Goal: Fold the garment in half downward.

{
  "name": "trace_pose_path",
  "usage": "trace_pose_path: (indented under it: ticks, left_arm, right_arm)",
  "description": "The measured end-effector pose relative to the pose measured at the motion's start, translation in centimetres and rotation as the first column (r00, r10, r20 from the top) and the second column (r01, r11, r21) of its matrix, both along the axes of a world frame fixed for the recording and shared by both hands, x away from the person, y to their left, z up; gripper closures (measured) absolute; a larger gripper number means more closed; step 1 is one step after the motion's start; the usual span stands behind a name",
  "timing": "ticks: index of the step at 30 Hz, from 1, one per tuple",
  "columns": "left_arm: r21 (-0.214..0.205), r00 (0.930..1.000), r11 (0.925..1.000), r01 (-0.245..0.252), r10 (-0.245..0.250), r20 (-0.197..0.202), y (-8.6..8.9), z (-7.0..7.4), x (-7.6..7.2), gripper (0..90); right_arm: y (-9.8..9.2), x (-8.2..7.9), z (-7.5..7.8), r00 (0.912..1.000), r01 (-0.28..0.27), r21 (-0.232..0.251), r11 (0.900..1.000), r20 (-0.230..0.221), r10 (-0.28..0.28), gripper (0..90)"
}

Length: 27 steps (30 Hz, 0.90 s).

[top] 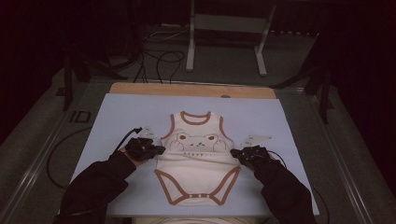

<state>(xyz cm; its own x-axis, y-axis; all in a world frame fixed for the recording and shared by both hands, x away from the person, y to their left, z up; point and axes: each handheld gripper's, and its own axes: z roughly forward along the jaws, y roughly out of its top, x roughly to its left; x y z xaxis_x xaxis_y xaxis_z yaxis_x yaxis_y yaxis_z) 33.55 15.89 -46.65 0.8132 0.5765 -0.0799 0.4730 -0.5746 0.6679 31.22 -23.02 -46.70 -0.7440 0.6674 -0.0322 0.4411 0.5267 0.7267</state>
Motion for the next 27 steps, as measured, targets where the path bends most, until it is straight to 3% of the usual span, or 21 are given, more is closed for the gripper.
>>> trace_pose_path:
  ticks: [4,17,18,27]
  left_arm:
    - [0.009,0.9996,0.9997,0.022,-0.022,0.019,-0.1,0.0,-0.9,89.5]
    - [0.03,0.9987,0.9982,0.051,-0.051,0.005,-0.1,-0.2,-2.8,89.4]
    - [0.036,0.9981,0.9974,0.061,-0.062,0.007,-0.1,-0.3,-3.5,89.4]
    - [0.022,0.9969,0.9967,0.079,-0.078,-0.008,0.0,-0.4,-5.4,89.4]
  right_arm:
    - [-0.3,-0.6,0.0,1.0,-0.002,0.003,1.0,-0.006,0.002,88.5]
    - [-0.2,-3.0,-0.2,0.9993,-0.03,0.007,0.9995,-0.024,0.03,88.6]
    - [-0.2,-3.4,-0.3,0.9991,-0.032,0.013,0.9994,-0.029,0.032,88.5]
    - [-0.8,-4.7,-1.3,0.9984,-0.021,0.031,0.9993,-0.051,0.022,88.5]
